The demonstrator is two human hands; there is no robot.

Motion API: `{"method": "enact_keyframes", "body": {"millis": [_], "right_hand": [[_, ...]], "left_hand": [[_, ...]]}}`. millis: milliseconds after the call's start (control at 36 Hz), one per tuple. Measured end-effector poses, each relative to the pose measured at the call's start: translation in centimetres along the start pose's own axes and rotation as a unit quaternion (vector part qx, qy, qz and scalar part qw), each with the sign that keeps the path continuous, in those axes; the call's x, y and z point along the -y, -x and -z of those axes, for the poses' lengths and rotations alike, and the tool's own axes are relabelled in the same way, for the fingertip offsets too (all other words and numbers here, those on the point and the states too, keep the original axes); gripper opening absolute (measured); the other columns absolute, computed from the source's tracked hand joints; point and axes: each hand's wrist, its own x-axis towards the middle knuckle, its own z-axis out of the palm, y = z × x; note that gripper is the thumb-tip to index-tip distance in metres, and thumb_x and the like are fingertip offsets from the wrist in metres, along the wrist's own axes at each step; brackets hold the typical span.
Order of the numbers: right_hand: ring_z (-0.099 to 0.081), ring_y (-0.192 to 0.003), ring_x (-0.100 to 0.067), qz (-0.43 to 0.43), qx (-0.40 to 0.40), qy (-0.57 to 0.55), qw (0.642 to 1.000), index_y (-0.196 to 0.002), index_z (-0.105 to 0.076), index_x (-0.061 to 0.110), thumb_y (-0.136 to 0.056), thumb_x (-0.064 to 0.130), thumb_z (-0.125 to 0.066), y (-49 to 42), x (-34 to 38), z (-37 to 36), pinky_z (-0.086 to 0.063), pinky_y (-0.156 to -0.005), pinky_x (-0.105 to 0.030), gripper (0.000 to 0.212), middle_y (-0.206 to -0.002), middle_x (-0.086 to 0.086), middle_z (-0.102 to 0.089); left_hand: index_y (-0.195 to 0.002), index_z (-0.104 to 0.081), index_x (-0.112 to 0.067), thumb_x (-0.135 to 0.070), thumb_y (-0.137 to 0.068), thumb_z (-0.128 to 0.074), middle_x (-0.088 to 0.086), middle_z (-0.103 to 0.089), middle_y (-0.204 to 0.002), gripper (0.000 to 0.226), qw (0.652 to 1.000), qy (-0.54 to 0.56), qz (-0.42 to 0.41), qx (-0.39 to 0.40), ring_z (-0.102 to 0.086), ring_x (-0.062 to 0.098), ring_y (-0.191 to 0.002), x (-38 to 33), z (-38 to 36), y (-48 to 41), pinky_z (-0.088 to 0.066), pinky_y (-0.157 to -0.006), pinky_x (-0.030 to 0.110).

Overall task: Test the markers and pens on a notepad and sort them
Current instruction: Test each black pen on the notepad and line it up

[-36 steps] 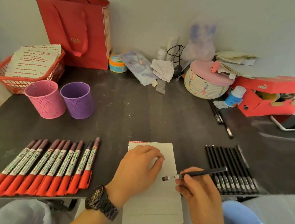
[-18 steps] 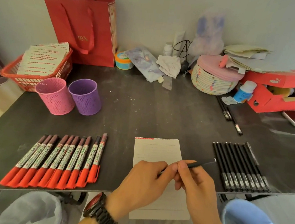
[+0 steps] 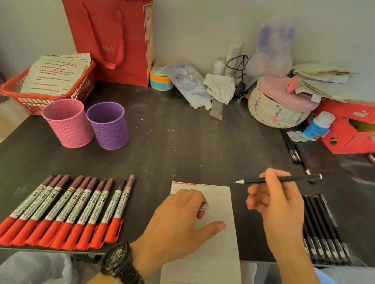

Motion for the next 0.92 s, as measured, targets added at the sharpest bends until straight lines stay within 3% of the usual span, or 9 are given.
{"method": "enact_keyframes", "body": {"millis": [56, 139, 250, 361, 528, 611, 917], "right_hand": [[-0.062, -0.051, -0.021, -0.026, 0.014, 0.026, 0.999, -0.081, -0.063, 0.030, -0.102, 0.031, -0.058, -1.6, -0.9, -0.3, -0.052, -0.049, -0.029, 0.022, -0.062, -0.005, -0.064], [-0.066, -0.052, -0.019, -0.048, 0.038, 0.089, 0.994, -0.083, -0.063, 0.024, -0.101, 0.029, -0.060, -3.8, -2.4, -1.1, -0.054, -0.050, -0.028, 0.019, -0.059, -0.003, -0.066], [-0.067, -0.053, -0.022, -0.066, 0.051, 0.093, 0.992, -0.086, -0.069, 0.014, -0.098, 0.021, -0.059, -5.5, -3.6, -1.8, -0.054, -0.049, -0.026, 0.018, -0.062, -0.007, -0.068], [-0.070, -0.056, -0.024, -0.040, 0.050, 0.141, 0.988, -0.081, -0.072, 0.018, -0.097, 0.021, -0.063, -5.9, -4.9, -1.9, -0.056, -0.053, -0.030, 0.019, -0.065, -0.009, -0.071], [-0.063, -0.044, -0.013, 0.030, 0.017, 0.220, 0.975, -0.066, -0.063, 0.025, -0.091, 0.040, -0.073, -5.4, -5.9, -2.0, -0.050, -0.050, -0.017, 0.031, -0.052, -0.001, -0.064], [-0.058, -0.041, -0.011, 0.036, -0.001, 0.230, 0.972, -0.060, -0.058, 0.019, -0.090, 0.036, -0.075, -5.6, -6.4, -1.9, -0.048, -0.048, -0.018, 0.039, -0.047, -0.002, -0.060], [-0.059, -0.042, -0.006, 0.034, 0.015, 0.266, 0.963, -0.062, -0.059, 0.009, -0.089, 0.021, -0.070, -5.9, -6.9, -2.0, -0.048, -0.051, -0.016, 0.033, -0.048, -0.004, -0.060]], "left_hand": [[-0.105, -0.044, -0.041, -0.083, -0.082, -0.035, -0.028, -0.049, -0.103, 0.049, 0.999, -0.010, -0.037, 0.003, -0.048, 0.000, -0.093, 0.0, -0.8, -0.4, -0.036, -0.084, 0.012], [-0.107, -0.045, -0.033, -0.063, -0.096, -0.040, -0.016, -0.052, -0.136, 0.032, 0.995, -0.021, -0.097, -0.002, -0.046, 0.006, -0.123, -0.1, -1.5, -1.4, -0.028, -0.105, 0.018], [-0.118, -0.045, -0.022, -0.045, -0.105, -0.031, -0.006, -0.042, -0.153, 0.030, 0.989, -0.011, -0.137, 0.053, -0.031, 0.012, -0.145, 0.4, -2.2, -1.9, -0.016, -0.122, 0.028], [-0.115, -0.046, -0.022, -0.042, -0.105, -0.035, -0.008, -0.038, -0.156, 0.024, 0.988, 0.001, -0.141, 0.059, -0.026, 0.010, -0.147, 0.6, -2.3, -1.8, -0.011, -0.120, 0.023], [-0.116, -0.051, -0.023, -0.042, -0.104, -0.036, -0.009, -0.041, -0.154, 0.027, 0.990, -0.021, -0.131, 0.056, -0.030, 0.011, -0.145, 0.4, -2.5, -1.9, -0.001, -0.114, 0.020], [-0.117, -0.051, -0.024, -0.043, -0.103, -0.035, -0.009, -0.040, -0.154, 0.029, 0.990, -0.025, -0.125, 0.055, -0.032, 0.011, -0.144, 0.4, -2.5, -1.9, -0.004, -0.114, 0.021], [-0.109, -0.050, -0.026, -0.044, -0.103, -0.033, -0.009, -0.039, -0.156, 0.026, 0.991, -0.024, -0.125, 0.051, -0.031, 0.009, -0.145, 0.4, -2.7, -1.9, -0.008, -0.116, 0.023]]}}
